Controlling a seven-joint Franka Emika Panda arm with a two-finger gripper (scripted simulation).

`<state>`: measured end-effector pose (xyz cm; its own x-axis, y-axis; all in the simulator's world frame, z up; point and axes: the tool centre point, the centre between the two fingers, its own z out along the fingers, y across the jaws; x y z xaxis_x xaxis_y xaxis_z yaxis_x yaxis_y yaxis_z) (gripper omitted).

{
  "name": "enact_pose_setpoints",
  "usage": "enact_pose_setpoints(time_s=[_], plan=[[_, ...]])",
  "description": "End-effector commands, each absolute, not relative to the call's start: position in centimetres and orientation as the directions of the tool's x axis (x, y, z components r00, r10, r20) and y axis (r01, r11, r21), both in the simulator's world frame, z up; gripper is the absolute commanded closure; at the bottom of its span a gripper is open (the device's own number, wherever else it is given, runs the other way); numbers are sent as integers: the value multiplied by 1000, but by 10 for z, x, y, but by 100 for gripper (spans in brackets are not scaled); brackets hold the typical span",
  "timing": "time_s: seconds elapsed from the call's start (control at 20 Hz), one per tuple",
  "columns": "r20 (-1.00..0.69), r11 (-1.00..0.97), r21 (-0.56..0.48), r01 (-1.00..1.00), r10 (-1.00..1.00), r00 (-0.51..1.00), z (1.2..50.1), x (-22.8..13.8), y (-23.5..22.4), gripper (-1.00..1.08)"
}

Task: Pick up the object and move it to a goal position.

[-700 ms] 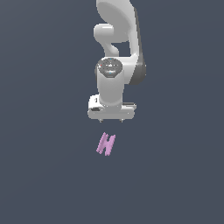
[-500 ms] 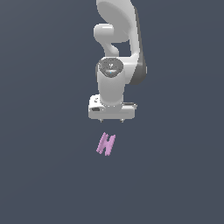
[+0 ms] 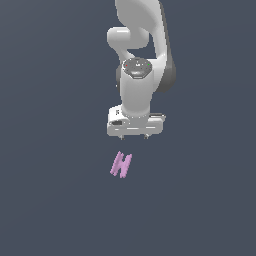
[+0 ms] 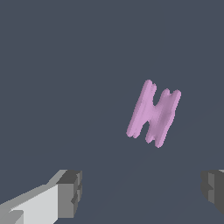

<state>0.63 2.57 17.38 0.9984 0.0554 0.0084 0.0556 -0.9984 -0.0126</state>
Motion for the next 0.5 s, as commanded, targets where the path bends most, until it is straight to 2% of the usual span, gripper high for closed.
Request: enact_pose_setpoints(time_s=[0.0, 0.45], plan=[[7, -999, -13, 48, 48, 999, 172, 7, 24, -92], [4, -998, -15, -55, -55, 998, 144, 24, 10, -92]])
